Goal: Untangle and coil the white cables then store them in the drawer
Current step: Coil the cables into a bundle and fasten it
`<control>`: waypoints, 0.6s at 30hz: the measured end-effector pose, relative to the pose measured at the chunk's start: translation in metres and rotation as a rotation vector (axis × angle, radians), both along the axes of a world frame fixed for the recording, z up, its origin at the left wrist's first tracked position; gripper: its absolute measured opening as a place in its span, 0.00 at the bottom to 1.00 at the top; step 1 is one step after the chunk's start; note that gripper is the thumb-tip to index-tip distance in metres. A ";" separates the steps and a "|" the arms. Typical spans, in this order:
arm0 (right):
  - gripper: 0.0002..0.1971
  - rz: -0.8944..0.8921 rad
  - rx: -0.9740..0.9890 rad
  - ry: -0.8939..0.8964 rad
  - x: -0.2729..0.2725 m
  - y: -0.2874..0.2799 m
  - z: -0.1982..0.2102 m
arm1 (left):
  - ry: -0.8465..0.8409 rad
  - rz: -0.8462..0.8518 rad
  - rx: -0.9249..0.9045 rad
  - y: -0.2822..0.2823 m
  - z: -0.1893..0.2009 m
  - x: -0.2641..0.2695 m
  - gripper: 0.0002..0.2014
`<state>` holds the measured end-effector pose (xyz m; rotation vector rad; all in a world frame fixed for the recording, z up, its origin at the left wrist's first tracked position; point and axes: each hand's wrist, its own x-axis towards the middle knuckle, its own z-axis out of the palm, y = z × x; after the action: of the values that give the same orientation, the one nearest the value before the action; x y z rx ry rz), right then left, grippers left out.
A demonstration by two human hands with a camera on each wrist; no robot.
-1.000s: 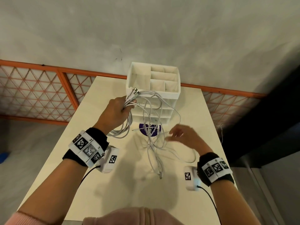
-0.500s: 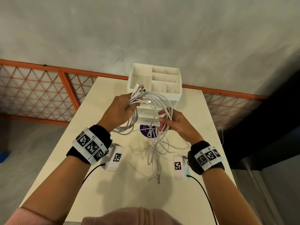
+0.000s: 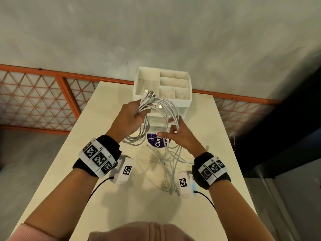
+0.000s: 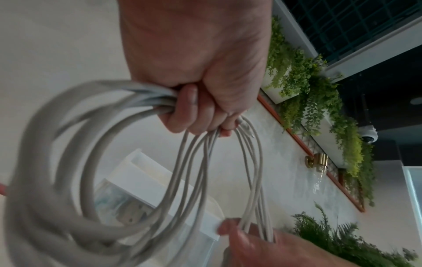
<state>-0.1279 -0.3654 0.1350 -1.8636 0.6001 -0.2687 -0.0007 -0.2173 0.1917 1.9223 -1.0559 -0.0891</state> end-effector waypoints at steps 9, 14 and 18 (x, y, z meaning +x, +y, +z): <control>0.06 0.285 -0.044 0.363 -0.014 -0.019 -0.018 | 0.017 0.192 -0.232 0.003 0.004 0.008 0.18; 0.10 0.211 -0.133 0.457 -0.035 -0.042 -0.034 | 0.128 0.339 -0.237 0.004 -0.003 0.014 0.19; 0.21 -0.097 -0.329 0.416 -0.050 -0.058 -0.028 | 0.192 0.375 -0.211 0.007 -0.008 0.018 0.10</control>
<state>-0.1775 -0.4235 0.1066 -2.2316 0.9783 -0.0400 0.0169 -0.2099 0.1837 1.8438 -0.5437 0.0472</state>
